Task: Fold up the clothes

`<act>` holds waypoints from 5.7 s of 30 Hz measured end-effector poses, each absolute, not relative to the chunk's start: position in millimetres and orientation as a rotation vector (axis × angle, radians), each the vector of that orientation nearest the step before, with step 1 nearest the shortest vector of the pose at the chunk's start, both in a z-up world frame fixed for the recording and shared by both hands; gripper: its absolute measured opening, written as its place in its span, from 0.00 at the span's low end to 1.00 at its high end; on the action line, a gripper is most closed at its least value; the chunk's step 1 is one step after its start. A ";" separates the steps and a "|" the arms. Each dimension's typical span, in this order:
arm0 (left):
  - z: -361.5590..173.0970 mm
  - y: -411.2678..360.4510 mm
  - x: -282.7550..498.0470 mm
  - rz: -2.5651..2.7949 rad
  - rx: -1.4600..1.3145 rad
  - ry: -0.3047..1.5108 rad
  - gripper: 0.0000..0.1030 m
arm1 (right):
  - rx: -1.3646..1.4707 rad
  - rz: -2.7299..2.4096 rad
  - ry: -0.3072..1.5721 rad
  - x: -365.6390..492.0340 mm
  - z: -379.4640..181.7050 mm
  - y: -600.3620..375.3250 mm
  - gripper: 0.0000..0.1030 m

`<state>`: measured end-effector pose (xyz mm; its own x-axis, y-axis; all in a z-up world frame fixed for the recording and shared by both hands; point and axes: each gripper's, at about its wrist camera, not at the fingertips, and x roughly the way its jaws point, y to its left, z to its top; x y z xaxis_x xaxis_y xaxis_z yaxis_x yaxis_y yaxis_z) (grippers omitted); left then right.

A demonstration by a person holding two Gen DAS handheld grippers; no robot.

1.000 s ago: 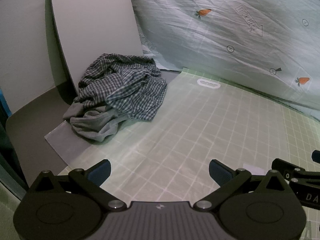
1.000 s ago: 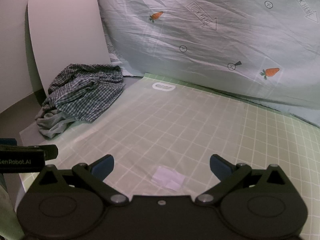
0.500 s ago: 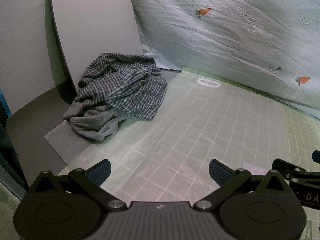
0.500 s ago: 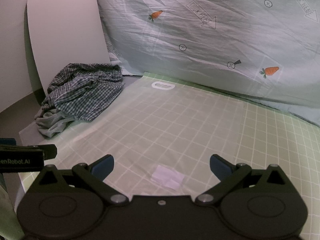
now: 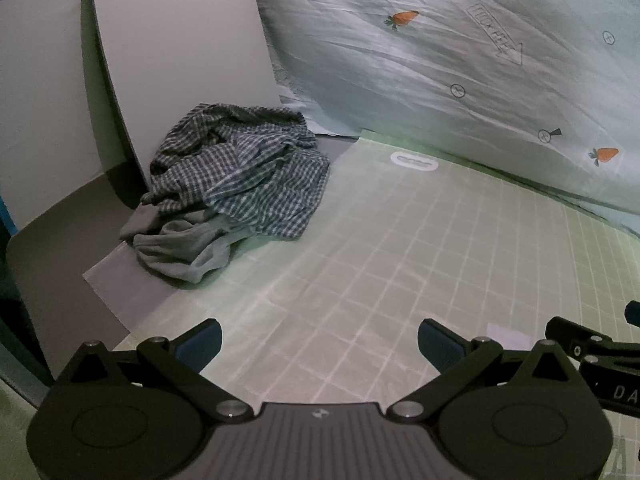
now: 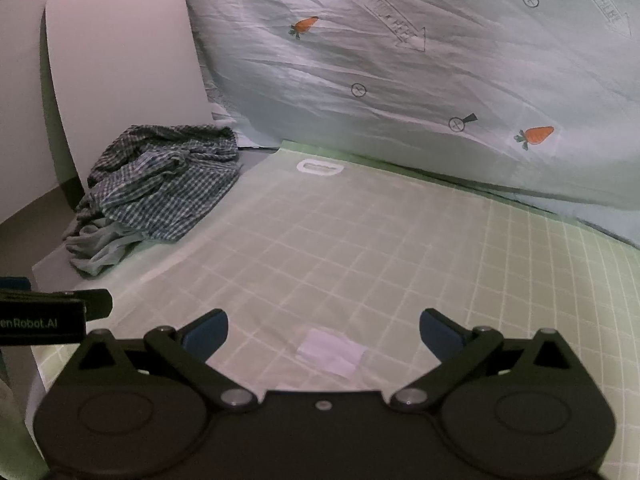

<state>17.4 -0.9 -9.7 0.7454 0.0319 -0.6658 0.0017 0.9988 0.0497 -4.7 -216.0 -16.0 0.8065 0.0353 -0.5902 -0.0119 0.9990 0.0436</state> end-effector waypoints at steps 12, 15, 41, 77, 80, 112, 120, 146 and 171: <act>-13.6 7.9 44.2 0.050 0.011 0.739 1.00 | 0.040 0.015 0.645 24.8 -24.2 -213.9 1.00; -13.9 16.2 62.7 0.057 -0.028 0.746 1.00 | 0.020 0.026 0.645 41.0 -25.5 -213.4 1.00; -6.4 142.3 348.7 0.251 -0.161 0.676 0.82 | 0.210 0.305 0.797 384.6 -71.3 -94.5 0.64; 31.0 66.1 254.1 -0.027 -0.239 0.653 0.05 | 0.947 0.230 0.685 259.1 -58.9 -212.4 0.00; 34.7 42.0 222.5 -0.099 -0.221 0.669 0.05 | 0.907 0.184 0.632 212.5 -45.2 -238.4 0.00; -18.0 -235.3 -52.8 -0.413 0.003 0.888 0.46 | 0.659 -0.623 0.517 -232.7 -34.0 -578.9 0.35; -32.6 -200.5 -45.3 -0.282 -0.086 0.966 0.62 | 0.767 -0.586 0.635 -241.8 -79.4 -552.9 0.48; -51.8 -214.2 -0.3 -0.360 -0.202 1.018 0.84 | 1.150 -0.608 0.545 -222.0 -117.2 -576.6 0.68; 112.7 -134.1 46.6 -0.370 -0.063 0.529 0.04 | 0.342 -0.601 0.084 -198.4 119.9 -554.9 0.03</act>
<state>46.6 -134.1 112.7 0.7991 -0.3608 -0.4810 0.3284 0.9320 -0.1535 -198.4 -554.9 119.9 0.8231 -0.5398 -0.1762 0.5674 0.7704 0.2906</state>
